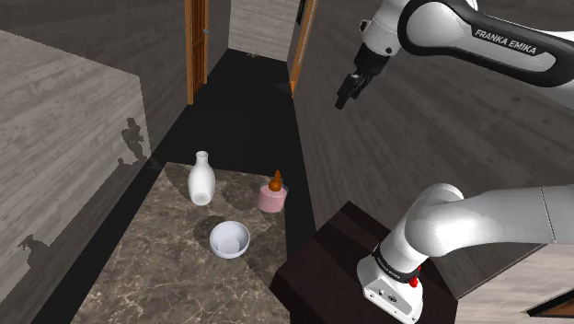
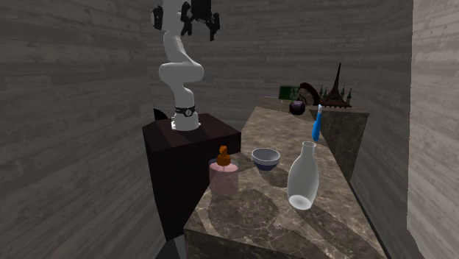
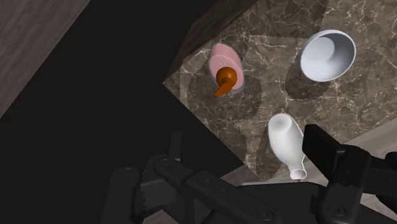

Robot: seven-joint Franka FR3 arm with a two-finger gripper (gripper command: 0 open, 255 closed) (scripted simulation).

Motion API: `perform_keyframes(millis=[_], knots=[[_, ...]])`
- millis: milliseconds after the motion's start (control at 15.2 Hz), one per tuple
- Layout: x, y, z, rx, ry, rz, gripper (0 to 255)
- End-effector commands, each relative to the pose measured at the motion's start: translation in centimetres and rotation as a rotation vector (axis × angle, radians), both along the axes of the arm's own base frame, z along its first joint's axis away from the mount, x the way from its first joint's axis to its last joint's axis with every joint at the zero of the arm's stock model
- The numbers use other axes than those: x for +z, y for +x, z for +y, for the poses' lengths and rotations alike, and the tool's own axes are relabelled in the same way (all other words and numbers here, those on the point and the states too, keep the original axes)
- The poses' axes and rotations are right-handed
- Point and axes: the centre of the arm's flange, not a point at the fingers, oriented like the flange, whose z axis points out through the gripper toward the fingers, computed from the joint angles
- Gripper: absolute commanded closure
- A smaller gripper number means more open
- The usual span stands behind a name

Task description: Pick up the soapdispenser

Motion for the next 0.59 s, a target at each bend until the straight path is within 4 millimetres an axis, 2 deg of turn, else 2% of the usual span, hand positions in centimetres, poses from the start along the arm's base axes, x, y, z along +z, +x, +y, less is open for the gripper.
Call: perform_keyframes(millis=[0, 528], knots=[[0.0, 0.0, 0.0, 0.0, 0.0, 0.0, 0], [-9.1, 5.6, -1.1, 0.082, 0.027, 0.048, 0]])
